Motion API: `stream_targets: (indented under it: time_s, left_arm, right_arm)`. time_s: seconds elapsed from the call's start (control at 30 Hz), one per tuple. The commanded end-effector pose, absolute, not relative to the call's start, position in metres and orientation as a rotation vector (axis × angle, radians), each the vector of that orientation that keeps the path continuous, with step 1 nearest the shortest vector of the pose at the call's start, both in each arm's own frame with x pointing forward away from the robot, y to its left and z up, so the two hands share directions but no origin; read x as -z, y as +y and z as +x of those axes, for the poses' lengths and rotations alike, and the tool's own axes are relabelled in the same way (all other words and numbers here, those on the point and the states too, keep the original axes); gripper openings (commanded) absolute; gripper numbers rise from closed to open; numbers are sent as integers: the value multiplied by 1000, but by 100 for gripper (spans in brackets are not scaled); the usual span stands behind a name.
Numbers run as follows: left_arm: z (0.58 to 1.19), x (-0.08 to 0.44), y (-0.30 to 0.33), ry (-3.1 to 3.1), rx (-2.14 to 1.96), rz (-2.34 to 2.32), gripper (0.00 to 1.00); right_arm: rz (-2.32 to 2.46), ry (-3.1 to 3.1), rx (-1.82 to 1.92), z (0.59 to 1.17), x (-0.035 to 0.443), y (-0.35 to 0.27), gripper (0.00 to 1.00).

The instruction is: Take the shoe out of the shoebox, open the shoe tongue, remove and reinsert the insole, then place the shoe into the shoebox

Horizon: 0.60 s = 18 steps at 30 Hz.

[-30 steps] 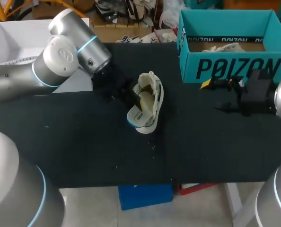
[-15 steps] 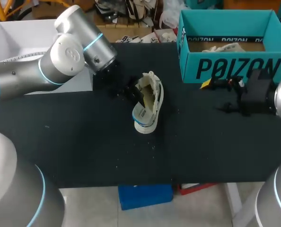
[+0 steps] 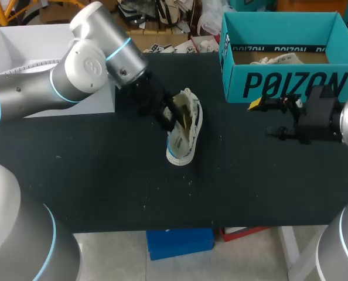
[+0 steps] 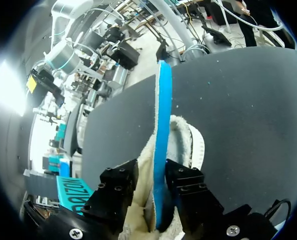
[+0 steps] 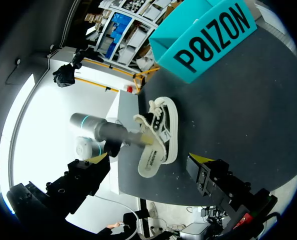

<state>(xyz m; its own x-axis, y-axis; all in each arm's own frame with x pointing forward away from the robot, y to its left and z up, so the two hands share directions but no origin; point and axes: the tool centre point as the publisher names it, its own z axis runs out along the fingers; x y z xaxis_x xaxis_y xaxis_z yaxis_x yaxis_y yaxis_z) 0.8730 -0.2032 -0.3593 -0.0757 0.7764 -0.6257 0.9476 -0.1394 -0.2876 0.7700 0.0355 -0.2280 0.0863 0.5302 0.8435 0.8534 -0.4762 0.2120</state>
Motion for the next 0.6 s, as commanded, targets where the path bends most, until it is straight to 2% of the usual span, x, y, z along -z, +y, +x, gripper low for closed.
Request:
stream_targets:
  time_s: [0.03, 0.33, 0.53, 0.6]
  left_arm:
    - [856, 345, -194, 1866, 990, 1945, 36]
    - [832, 341, -190, 1841, 1004, 2013, 24]
    - [818, 344, -192, 1831, 1035, 2067, 23]
    - [816, 347, -193, 1829, 1036, 2085, 20]
  right_arm:
    - [-2037, -1370, 1343, 771, 228, 36, 100]
    - [-2037, -1370, 1343, 771, 228, 36, 100]
    - [-2037, -1370, 1343, 771, 228, 36, 100]
    - [-2037, -1370, 1343, 771, 228, 36, 100]
